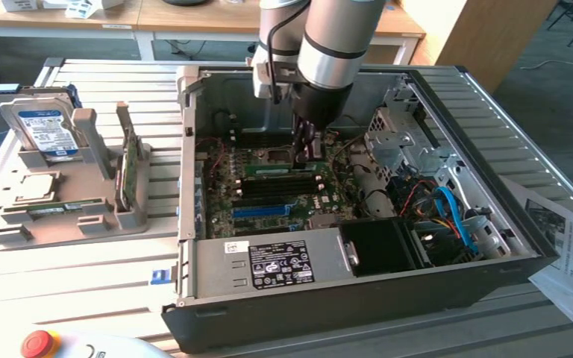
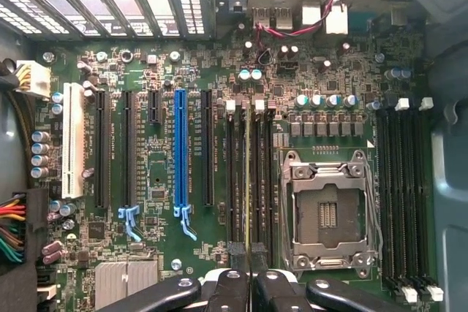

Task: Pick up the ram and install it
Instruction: 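Insert the ram into the slot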

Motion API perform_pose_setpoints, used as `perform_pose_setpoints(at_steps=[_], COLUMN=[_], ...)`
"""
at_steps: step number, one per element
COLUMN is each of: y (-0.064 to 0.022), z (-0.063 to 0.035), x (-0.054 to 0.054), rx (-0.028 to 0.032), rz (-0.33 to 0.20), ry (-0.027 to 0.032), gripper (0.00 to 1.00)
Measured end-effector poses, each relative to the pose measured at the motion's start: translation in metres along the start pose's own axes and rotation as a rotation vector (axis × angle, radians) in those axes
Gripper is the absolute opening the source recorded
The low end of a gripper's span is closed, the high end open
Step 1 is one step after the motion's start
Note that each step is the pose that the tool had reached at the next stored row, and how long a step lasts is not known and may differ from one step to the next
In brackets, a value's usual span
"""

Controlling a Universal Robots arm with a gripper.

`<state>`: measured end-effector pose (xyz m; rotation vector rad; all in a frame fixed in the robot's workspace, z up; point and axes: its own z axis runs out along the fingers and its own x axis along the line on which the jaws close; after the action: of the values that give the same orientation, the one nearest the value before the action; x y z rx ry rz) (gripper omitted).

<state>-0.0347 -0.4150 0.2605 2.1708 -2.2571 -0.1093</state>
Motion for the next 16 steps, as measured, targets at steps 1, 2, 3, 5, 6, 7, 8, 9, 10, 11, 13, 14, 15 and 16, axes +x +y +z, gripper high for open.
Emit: perform_pose_setpoints(at_steps=[1,2,3,5,6,7,8,9,10,11,13,14,15,16], y=[0.0,-0.0001,-0.0001,-0.0002,-0.0003,-0.0003,-0.0003,-0.0004,-0.0004,-0.0005,-0.0006,-0.0006,-0.0007,-0.0007], z=[0.0006,0.0013,0.002,0.0033,0.004,0.0047,0.0054,0.0061,0.0068,0.0075,0.009,0.0098,0.0106,0.0113], x=[0.0,0.0,0.0,0.001,0.001,0.001,0.001,0.001,0.001,0.001,0.002,0.002,0.002,0.002], rx=[0.0,0.0,0.0,-0.0001,-0.0001,-0.0001,-0.0001,-0.0002,-0.0002,-0.0002,-0.0002,-0.0003,-0.0002,-0.0003], rz=[0.0,0.0,0.0,0.0,0.0,0.0,0.0,0.0,0.0,0.0,0.0,0.0,0.0,0.0], ry=[0.0,0.0001,0.0,0.0001,0.0001,0.0,0.0,0.0,0.0,0.0,0.0001,0.0001,0.0,0.0001], gripper=[0.12,0.12,0.12,0.12,0.12,0.12,0.12,0.12,0.12,0.12,0.12,0.12,0.12,0.12])
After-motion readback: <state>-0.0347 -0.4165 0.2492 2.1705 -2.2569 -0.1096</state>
